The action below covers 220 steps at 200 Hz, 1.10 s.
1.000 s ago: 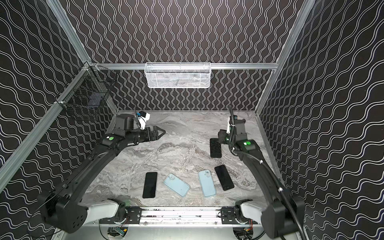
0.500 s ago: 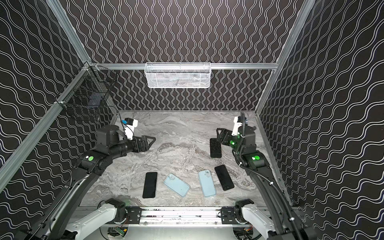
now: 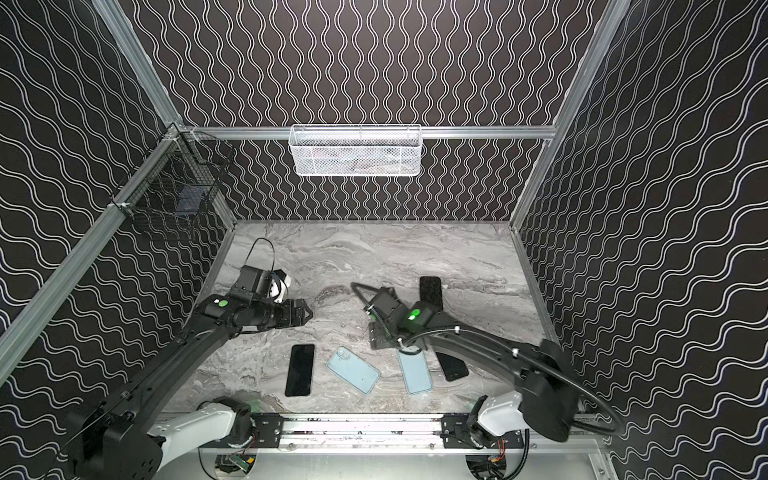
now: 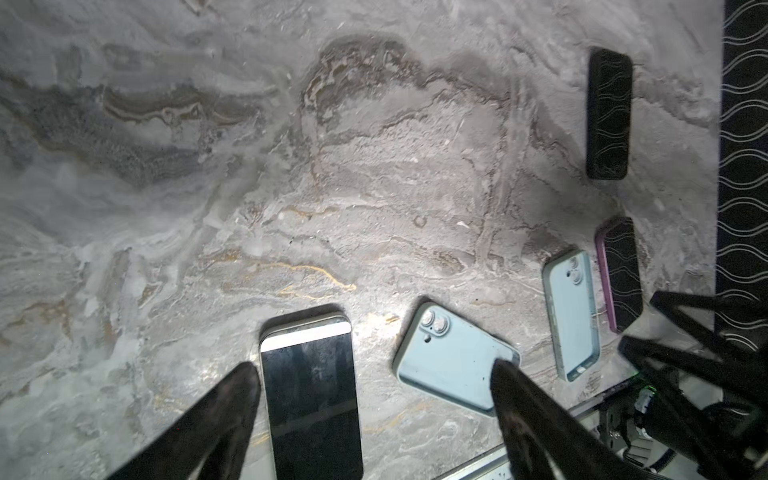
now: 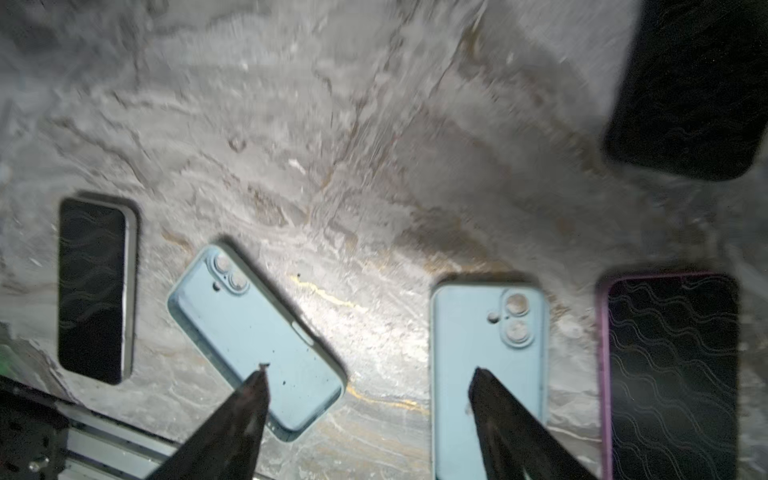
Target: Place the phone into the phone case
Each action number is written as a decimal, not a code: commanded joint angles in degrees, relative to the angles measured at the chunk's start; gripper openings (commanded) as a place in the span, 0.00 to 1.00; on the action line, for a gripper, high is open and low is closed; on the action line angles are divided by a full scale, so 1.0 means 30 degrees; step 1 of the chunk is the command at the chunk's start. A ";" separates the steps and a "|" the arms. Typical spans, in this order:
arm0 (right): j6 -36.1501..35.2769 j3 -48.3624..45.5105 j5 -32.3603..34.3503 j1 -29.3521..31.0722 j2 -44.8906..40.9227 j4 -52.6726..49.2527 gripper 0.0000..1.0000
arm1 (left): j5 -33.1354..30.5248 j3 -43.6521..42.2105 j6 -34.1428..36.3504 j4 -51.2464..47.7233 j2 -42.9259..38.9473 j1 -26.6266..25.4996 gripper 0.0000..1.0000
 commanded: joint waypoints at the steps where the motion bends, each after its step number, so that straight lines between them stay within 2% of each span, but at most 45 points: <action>1: 0.1693 0.0191 -0.1114 0.0938 0.1661 0.0490 0.78 | -0.0977 -0.0263 -0.0438 0.0489 0.0099 0.0049 0.91; 32: 0.2854 0.0160 -0.0847 0.2322 0.2496 -0.0632 0.76 | -0.1022 -0.0823 -0.0956 0.1244 -0.0198 0.0045 0.91; 69: 0.4488 -0.2191 -0.2421 0.3508 0.1944 0.0589 0.69 | -0.1429 -0.1344 -0.1092 0.1525 -0.0557 0.0059 0.91; 105: 0.4505 -0.0998 -0.1997 0.4575 0.3806 0.0300 0.61 | -0.1158 -0.1400 -0.0935 0.1784 -0.0284 0.0089 0.91; 145: 0.4400 -0.1008 -0.1983 0.4614 0.4291 0.0656 0.47 | -0.1216 -0.1337 -0.0868 0.1748 -0.0312 0.0103 0.91; 175: 0.4386 -0.1217 -0.1724 0.4577 0.4340 0.0753 0.31 | -0.1403 -0.1241 -0.0847 0.1767 -0.0306 0.0089 0.90; 220: 0.3902 -0.1071 -0.1180 0.4081 0.4870 0.0672 0.17 | -0.1457 -0.1037 -0.0862 0.1672 -0.0184 0.0089 0.90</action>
